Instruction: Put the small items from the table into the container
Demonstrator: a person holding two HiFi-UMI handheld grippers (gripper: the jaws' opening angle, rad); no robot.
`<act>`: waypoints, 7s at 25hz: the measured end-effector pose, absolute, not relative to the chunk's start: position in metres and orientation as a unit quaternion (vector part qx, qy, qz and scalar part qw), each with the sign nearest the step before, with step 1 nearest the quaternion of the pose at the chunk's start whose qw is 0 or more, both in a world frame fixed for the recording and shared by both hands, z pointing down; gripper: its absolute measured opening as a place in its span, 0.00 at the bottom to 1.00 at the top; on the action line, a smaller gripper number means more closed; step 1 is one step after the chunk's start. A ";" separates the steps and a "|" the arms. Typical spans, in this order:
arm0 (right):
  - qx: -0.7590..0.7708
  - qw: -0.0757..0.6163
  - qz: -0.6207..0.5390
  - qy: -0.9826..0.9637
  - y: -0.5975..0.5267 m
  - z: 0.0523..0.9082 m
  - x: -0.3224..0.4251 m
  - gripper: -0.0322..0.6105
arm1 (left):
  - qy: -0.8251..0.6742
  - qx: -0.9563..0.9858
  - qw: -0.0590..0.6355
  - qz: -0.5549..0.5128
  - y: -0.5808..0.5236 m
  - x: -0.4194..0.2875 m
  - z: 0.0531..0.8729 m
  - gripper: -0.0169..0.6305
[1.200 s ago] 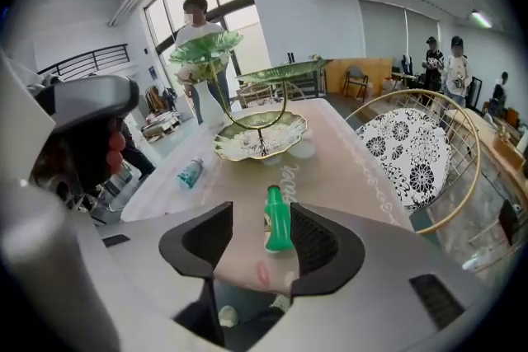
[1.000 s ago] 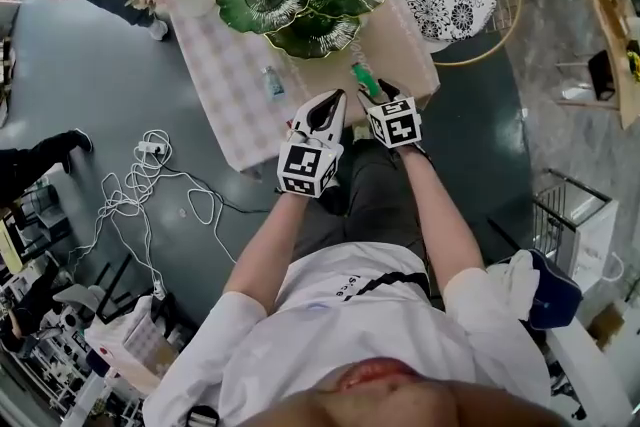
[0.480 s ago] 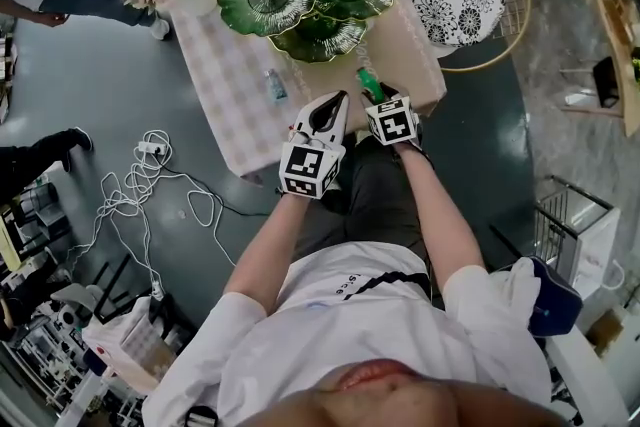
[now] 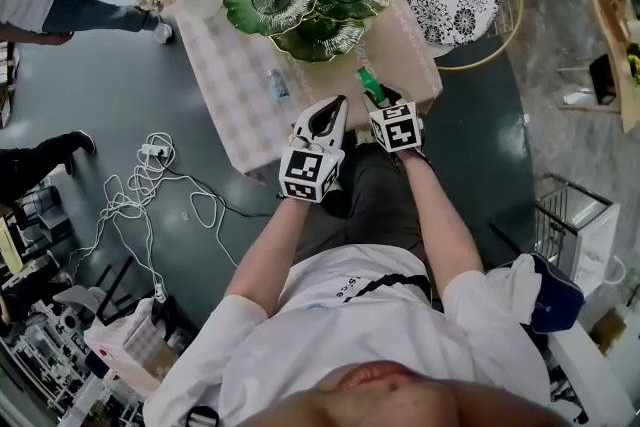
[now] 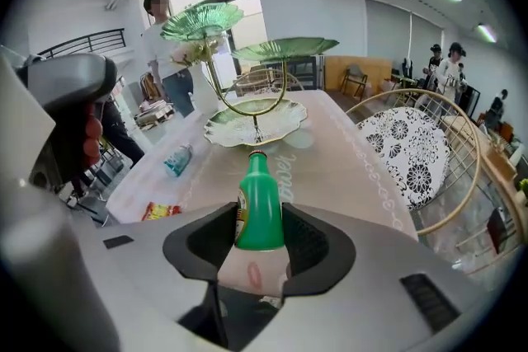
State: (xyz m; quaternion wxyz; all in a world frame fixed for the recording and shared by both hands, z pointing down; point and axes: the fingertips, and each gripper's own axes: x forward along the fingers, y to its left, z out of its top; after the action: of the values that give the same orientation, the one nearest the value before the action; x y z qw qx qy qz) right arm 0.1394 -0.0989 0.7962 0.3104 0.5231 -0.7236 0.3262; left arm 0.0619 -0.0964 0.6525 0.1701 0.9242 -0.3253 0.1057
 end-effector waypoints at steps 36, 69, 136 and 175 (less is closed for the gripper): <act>0.535 0.204 0.189 -0.798 -0.110 0.514 0.093 0.33 | -0.368 0.924 0.098 0.039 -0.094 0.037 0.455 0.04; 0.267 0.397 0.047 -0.877 -0.290 0.553 0.015 0.33 | -0.525 0.841 0.117 0.048 -0.245 -0.018 0.474 0.04; 0.441 0.147 0.142 -0.874 -0.070 0.480 -0.036 0.07 | -0.468 0.875 0.120 0.031 -0.074 -0.077 0.464 0.04; 0.111 0.474 0.063 -0.871 -0.041 0.799 -0.049 0.35 | -0.480 0.848 0.199 0.106 -0.069 -0.094 0.664 0.04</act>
State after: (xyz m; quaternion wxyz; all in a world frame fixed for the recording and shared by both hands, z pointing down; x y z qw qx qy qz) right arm -0.0488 -0.0407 0.7989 0.4738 0.1113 -0.8713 0.0626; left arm -0.0939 -0.0692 0.6641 0.1991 0.8479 -0.4797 0.1061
